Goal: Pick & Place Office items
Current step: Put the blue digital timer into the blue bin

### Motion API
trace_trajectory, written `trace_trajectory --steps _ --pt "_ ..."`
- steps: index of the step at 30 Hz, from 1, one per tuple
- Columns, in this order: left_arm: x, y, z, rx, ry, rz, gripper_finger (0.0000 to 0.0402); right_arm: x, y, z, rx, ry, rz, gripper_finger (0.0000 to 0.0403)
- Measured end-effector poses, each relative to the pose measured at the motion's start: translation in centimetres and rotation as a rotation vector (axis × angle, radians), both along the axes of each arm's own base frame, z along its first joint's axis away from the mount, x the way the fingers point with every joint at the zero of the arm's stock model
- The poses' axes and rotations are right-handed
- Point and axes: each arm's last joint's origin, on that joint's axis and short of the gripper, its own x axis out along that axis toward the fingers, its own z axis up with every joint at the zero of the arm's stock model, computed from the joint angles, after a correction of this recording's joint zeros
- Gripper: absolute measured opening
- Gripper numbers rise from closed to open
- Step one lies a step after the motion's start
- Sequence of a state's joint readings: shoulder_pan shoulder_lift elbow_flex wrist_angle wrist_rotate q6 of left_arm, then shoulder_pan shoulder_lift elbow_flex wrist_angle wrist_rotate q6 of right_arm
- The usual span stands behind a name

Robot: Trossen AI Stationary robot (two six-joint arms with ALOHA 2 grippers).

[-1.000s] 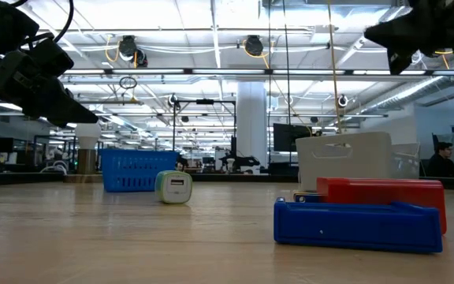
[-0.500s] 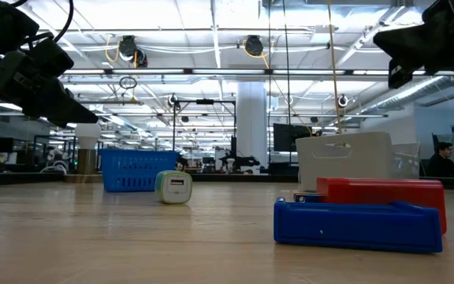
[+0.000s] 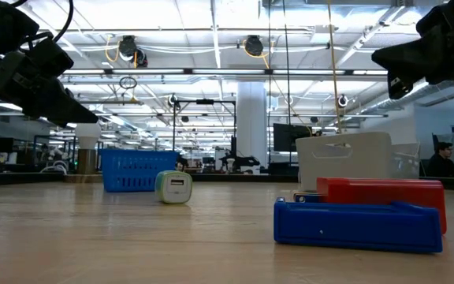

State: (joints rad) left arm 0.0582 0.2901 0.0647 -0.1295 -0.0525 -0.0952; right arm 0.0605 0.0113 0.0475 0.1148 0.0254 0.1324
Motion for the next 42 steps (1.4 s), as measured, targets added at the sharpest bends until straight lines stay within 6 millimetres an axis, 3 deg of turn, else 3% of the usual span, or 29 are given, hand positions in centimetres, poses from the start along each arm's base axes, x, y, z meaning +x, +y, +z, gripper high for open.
trace_trajectory --steps 5,11,20,33,42 --pt "0.0 0.0 0.1 -0.001 -0.011 -0.001 0.0026 0.0 0.0 0.0 0.005 0.001 0.000 0.0015" --pt "0.3 0.1 1.0 -0.122 -0.110 0.058 0.0026 0.0 0.0 0.0 0.005 0.001 -0.001 0.0015" --pt "2.1 -1.1 3.1 -0.155 -0.014 0.047 0.0006 0.0 0.0 0.0 0.013 0.002 -0.002 0.0015" --pt "10.7 -7.9 8.3 -0.087 0.148 -0.153 0.0003 0.0 0.0 0.0 0.047 0.006 0.002 0.0015" --pt "17.8 -14.8 8.5 -0.104 0.161 -0.265 0.0041 0.0 0.0 -0.2 0.094 0.021 0.006 0.0015"
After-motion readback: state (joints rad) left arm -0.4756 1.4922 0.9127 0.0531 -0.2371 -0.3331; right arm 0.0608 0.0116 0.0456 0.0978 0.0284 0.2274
